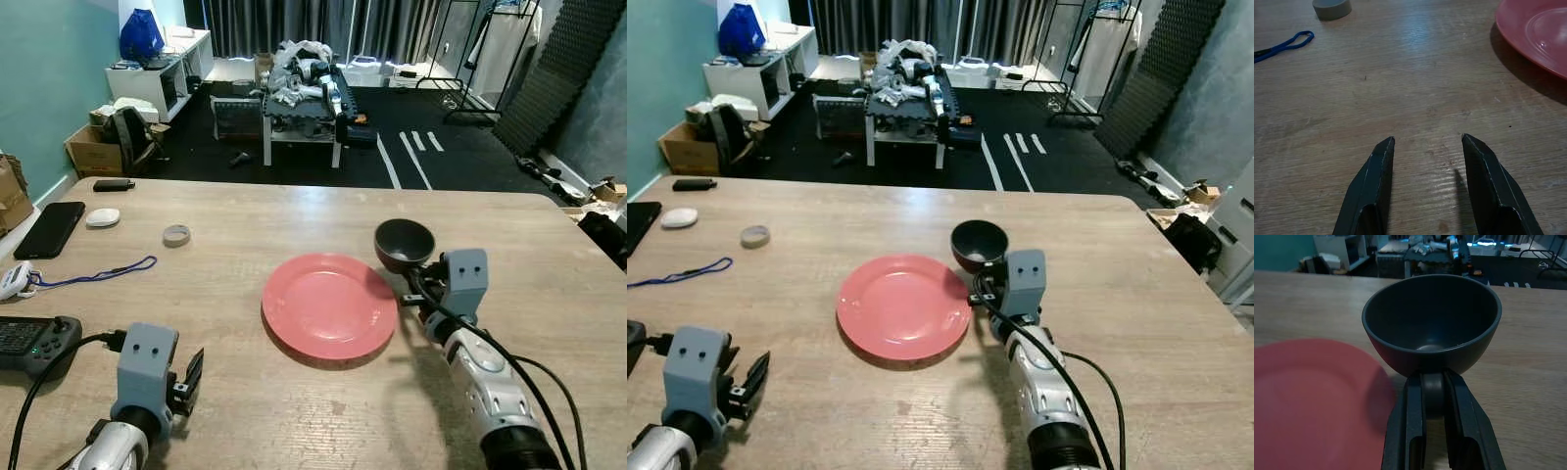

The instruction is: Setting the table

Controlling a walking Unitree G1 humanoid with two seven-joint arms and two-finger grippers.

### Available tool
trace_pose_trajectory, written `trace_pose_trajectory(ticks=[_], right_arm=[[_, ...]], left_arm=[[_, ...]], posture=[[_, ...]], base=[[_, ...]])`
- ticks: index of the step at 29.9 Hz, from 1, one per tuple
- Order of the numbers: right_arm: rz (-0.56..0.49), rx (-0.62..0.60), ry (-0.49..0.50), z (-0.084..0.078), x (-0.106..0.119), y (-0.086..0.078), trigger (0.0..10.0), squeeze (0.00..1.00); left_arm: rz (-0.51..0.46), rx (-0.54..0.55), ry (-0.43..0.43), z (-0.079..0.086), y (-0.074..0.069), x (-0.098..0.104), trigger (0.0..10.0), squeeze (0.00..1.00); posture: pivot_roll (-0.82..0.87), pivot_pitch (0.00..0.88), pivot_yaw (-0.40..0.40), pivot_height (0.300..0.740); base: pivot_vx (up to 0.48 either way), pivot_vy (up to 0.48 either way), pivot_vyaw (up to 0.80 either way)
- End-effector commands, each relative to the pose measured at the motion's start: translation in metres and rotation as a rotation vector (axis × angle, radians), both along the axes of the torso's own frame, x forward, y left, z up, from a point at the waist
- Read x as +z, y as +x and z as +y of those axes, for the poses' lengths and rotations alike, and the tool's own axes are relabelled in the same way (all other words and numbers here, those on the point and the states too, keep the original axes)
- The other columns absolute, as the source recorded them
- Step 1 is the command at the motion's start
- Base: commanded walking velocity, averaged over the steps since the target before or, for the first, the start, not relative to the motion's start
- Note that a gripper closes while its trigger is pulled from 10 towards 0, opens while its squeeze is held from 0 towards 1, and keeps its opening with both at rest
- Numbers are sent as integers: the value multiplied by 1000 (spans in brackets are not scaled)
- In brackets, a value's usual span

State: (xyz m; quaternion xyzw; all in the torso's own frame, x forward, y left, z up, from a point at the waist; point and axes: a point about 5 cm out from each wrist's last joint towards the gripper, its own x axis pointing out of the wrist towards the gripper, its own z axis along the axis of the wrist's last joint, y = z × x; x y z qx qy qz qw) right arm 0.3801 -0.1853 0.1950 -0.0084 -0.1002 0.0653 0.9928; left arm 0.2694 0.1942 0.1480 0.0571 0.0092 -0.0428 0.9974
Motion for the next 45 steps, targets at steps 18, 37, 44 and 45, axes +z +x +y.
trace_pose_trajectory(ticks=[18,37,44,45], right_arm=[[40,-8,98,-33,-9,1,10000,0],[-54,-35,84,-47,3,-11,10000,0],[-116,-141,131,-73,12,-32,10000,0],[-118,-159,134,-73,9,-38,10000,0]], left_arm=[[22,-2,-1,1,-2,-2,10000,0],[18,-14,-2,-1,1,-2,10000,0],[23,-17,-1,-1,1,-4,10000,0],[24,-19,-1,-3,1,-4,10000,0]], posture=[[129,177,56,740],[117,161,61,740],[94,153,64,740],[89,152,63,740]], base=[[0,0,0],[0,0,0],[0,0,0],[0,0,0]])
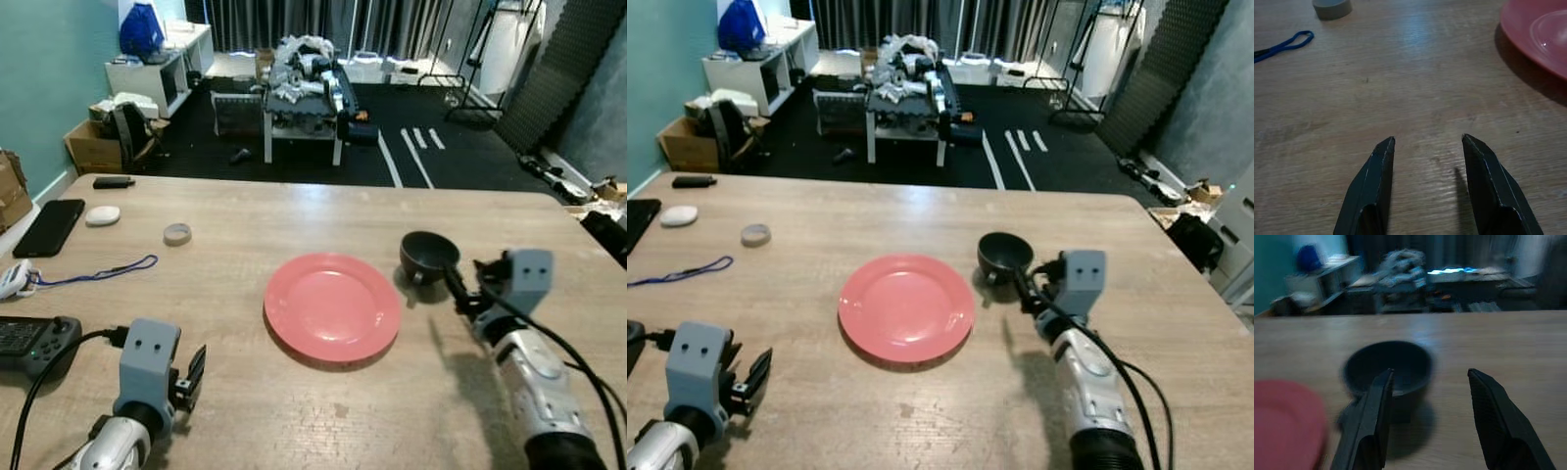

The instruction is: Setting the table

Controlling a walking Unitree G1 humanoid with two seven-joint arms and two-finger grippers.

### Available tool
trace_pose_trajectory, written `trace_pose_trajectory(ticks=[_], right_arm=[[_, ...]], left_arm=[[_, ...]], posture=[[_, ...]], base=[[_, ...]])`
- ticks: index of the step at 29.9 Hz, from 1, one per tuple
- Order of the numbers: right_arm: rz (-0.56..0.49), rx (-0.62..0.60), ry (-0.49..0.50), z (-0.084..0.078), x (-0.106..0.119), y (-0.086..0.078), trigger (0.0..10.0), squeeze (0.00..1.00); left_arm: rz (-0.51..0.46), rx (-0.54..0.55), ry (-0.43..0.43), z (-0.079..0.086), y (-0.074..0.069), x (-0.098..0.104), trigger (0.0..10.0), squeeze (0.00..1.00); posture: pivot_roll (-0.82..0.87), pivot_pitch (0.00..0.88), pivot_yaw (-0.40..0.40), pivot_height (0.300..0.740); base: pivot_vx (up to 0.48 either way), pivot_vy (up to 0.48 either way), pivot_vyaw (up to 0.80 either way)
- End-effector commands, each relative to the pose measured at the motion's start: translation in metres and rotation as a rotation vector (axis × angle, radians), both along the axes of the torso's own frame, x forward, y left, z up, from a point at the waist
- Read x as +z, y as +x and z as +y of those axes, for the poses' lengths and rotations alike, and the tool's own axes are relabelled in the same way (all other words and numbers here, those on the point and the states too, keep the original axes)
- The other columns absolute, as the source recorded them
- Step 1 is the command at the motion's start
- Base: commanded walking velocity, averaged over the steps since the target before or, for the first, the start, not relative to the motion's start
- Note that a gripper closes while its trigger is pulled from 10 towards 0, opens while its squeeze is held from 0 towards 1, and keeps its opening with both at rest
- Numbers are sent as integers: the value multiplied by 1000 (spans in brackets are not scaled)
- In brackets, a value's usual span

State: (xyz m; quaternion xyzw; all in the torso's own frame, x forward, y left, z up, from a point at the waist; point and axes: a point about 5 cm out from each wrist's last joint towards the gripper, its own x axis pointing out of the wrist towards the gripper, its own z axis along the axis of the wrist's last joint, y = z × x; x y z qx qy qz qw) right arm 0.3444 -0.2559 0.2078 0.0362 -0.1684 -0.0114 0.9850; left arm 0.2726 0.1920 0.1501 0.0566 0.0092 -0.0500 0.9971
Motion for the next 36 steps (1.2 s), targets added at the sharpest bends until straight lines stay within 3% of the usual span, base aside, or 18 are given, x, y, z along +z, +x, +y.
trace_pose_trajectory(ticks=[1,7,10,14,18,22,26,29,32,36], right_arm=[[15,-26,27,-1,-7,-7,10000,0],[63,-148,96,12,-41,-29,10000,0],[93,-228,142,19,-58,-40,10000,0],[84,-129,132,46,-55,-43,10000,0],[74,-110,140,53,-51,-45,10000,0],[35,-71,139,64,-38,-46,10000,0],[37,46,97,87,-34,-55,10000,0],[47,53,93,89,-37,-57,10000,0],[90,89,94,97,-46,-64,10000,0],[108,97,99,100,-49,-64,10000,0]], left_arm=[[24,-7,0,-2,-1,-7,10000,0],[33,-45,-13,-16,1,-10,10000,0],[28,-101,-5,-30,2,-10,10000,0],[35,-119,11,-35,3,-10,10000,0],[2,-140,43,-38,2,-4,10000,0],[-82,-195,106,-45,-2,12,10000,0],[-207,-213,144,-51,-11,38,10000,0],[-226,-210,145,-50,-13,42,10000,0],[-255,-145,123,-42,-17,48,10000,0],[-209,-37,72,-30,-15,39,10000,0]], posture=[[87,152,63,740],[66,141,70,740],[62,133,74,740],[57,131,74,740],[58,129,69,740],[63,127,66,740],[58,129,65,740],[59,130,65,740],[60,131,62,740],[65,132,58,740]], base=[[0,0,0],[0,0,0],[0,0,0],[0,0,0],[0,0,0],[0,0,0],[0,0,0],[0,0,0],[0,0,0],[0,0,0]])
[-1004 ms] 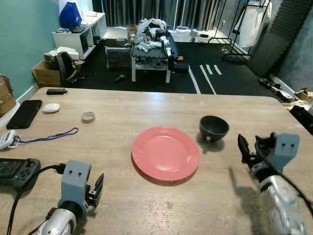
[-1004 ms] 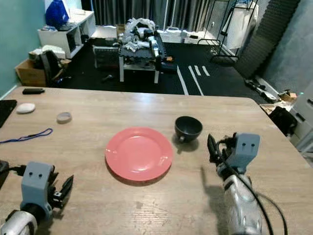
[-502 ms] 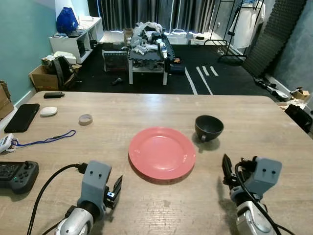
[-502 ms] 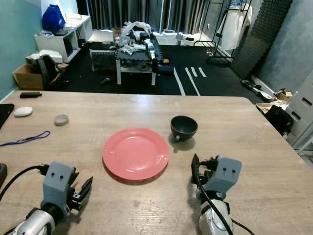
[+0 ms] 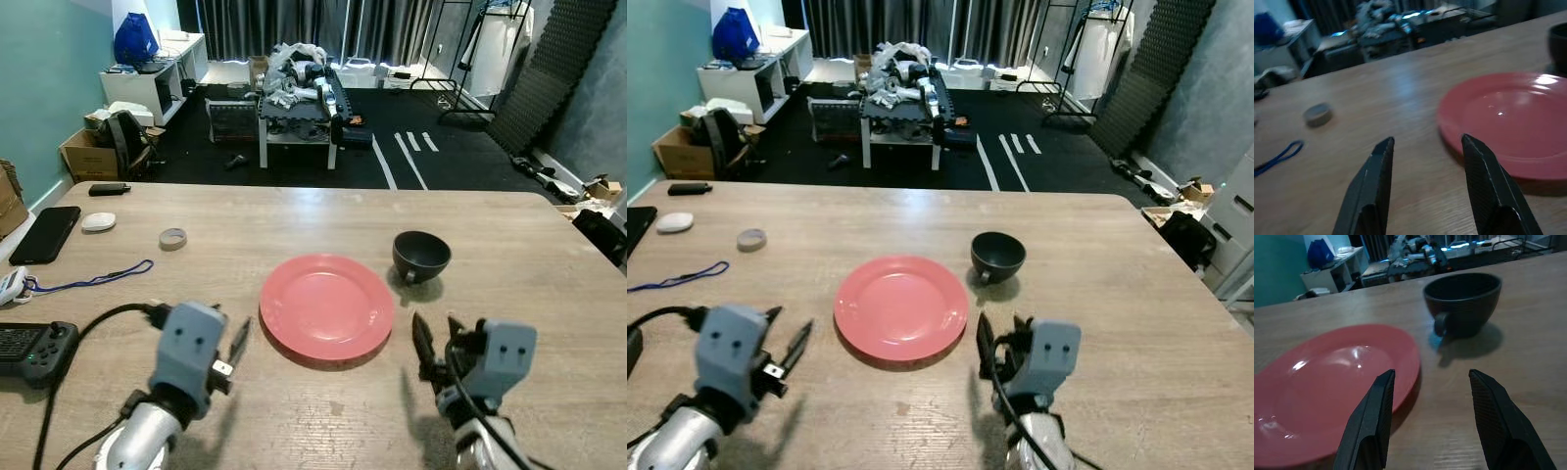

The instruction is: Setting the table

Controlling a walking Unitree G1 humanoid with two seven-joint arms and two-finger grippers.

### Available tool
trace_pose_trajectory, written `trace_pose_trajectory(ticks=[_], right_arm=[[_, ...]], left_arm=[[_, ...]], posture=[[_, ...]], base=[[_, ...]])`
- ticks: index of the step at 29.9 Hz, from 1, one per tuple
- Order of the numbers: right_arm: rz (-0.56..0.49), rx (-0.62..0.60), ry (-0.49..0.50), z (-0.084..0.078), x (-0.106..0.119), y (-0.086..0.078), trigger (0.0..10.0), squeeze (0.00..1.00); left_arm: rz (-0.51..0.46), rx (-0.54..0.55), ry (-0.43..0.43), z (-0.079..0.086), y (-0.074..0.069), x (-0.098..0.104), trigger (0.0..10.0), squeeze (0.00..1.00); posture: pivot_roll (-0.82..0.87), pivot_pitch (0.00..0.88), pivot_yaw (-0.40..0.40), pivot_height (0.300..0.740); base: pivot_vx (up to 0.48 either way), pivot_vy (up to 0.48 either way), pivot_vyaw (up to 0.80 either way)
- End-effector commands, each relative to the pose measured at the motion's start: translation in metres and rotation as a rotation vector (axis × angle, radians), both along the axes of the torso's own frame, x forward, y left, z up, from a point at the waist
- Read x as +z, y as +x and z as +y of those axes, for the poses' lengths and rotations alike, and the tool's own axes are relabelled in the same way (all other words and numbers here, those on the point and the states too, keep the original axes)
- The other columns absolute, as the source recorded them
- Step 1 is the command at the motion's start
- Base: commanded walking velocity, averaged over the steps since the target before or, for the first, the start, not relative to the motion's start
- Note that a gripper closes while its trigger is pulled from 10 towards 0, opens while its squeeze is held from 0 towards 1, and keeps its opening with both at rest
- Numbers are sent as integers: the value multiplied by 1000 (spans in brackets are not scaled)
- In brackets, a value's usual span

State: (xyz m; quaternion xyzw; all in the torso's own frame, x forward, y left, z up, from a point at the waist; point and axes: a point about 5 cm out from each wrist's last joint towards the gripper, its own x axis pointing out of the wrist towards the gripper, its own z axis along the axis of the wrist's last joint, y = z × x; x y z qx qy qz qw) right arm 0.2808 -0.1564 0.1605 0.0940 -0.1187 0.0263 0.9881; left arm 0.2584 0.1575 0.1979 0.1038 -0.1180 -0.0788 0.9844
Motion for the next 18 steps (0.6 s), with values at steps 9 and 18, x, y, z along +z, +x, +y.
trace_pose_trajectory(ticks=[9,18], right_arm=[[14,-6,-12,-3,4,5,10000,0],[25,-9,-11,-1,3,4,10000,0]], left_arm=[[50,53,-25,3,6,-8,10000,0],[65,56,-61,1,6,-11,10000,0]], posture=[[61,134,54,740],[59,136,55,740]], base=[[0,0,0],[0,0,0]])
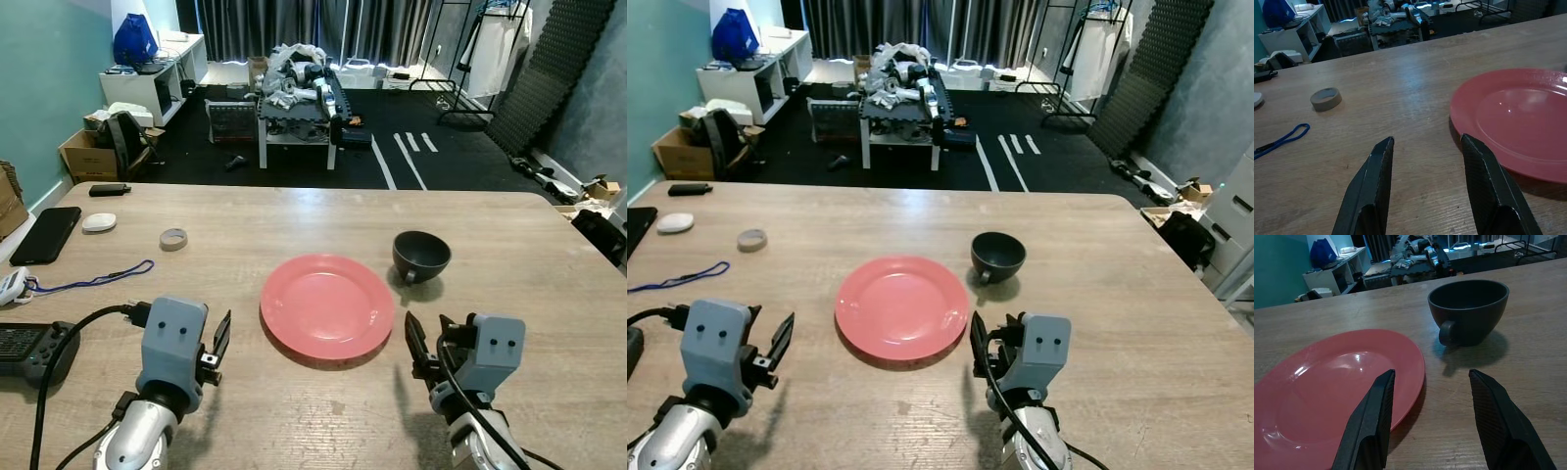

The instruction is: Setting the table

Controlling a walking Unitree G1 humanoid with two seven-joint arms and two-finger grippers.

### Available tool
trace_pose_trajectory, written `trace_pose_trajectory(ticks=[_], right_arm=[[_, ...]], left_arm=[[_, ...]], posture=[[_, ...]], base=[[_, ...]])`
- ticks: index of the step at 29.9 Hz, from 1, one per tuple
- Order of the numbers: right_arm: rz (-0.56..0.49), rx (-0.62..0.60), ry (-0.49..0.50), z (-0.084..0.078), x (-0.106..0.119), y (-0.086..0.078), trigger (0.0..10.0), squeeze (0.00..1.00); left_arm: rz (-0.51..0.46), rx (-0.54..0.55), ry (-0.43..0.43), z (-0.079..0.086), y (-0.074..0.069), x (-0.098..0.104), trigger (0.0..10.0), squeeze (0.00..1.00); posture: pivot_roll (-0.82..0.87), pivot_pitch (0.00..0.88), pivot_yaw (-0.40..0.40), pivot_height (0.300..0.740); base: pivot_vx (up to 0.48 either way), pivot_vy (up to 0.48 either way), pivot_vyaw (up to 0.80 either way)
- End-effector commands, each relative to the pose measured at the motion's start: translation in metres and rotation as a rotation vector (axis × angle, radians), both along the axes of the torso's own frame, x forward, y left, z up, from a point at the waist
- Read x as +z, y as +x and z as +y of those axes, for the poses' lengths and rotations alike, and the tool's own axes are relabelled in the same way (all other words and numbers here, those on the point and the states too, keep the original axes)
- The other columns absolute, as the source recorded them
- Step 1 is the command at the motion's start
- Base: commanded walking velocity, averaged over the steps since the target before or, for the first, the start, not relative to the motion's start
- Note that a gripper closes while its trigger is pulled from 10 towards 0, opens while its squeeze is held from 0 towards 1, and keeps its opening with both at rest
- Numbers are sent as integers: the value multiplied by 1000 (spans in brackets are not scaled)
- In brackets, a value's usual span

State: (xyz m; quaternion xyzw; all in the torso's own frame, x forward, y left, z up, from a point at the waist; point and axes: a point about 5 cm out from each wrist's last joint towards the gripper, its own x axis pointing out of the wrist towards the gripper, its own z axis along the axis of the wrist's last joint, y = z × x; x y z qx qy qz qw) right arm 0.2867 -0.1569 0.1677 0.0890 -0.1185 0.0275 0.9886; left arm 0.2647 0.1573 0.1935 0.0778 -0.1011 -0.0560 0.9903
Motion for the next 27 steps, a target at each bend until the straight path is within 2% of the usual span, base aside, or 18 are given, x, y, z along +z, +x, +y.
trace_pose_trajectory(ticks=[1,27], right_arm=[[26,-9,0,0,-5,-2,10000,0],[34,-14,1,-1,-5,0,10000,0]], left_arm=[[32,13,-7,1,0,-7,10000,0],[47,18,-6,2,2,-9,10000,0]], posture=[[59,137,55,740],[60,134,60,740]], base=[[0,0,0],[-294,0,0]])
